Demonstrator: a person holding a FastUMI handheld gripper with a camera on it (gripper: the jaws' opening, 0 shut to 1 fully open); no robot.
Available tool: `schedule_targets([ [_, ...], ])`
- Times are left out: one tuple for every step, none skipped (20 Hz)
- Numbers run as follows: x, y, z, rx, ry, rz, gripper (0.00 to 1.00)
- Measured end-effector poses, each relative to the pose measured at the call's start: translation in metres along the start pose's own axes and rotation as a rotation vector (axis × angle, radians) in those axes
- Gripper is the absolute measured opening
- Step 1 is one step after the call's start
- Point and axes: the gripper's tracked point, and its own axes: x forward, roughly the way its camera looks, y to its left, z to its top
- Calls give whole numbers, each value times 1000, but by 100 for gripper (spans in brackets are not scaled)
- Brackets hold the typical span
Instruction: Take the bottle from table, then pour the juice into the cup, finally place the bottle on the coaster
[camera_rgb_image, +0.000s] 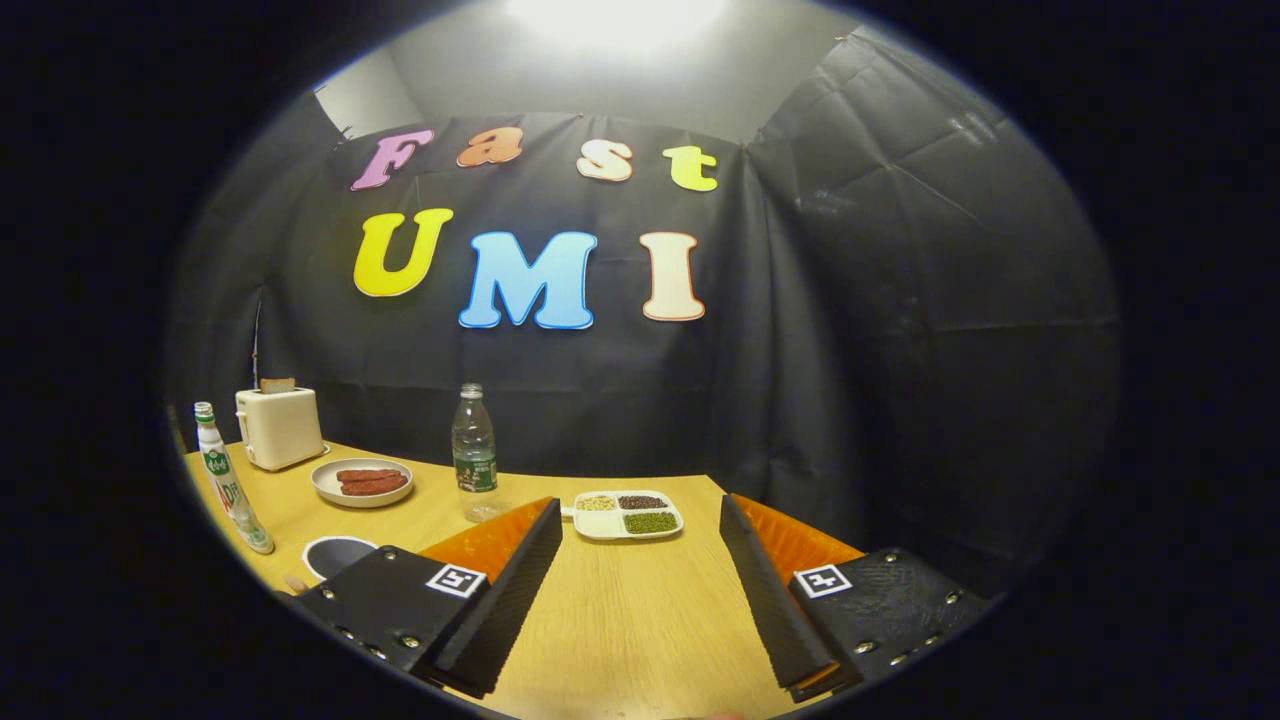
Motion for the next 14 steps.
schedule_targets([
  [-7,16,9,5,-12,12,96],
  [-13,33,17,14,-22,26,96],
  [-19,50,22,25,-28,45,97],
  [-26,69,27,41,-37,67,97],
  [-32,88,32,62,-44,91,96],
  [-39,109,37,85,-52,118,96],
  [-46,129,38,106,-57,150,96],
  [-53,149,40,119,-59,176,96],
  [-60,164,38,125,-59,198,96],
  [-67,181,38,125,-58,221,96],
  [-75,197,37,120,-57,241,96],
  [-81,212,36,115,-61,255,96],
  [-86,226,34,110,-64,266,96],
  [-91,240,32,107,-62,281,96],
])
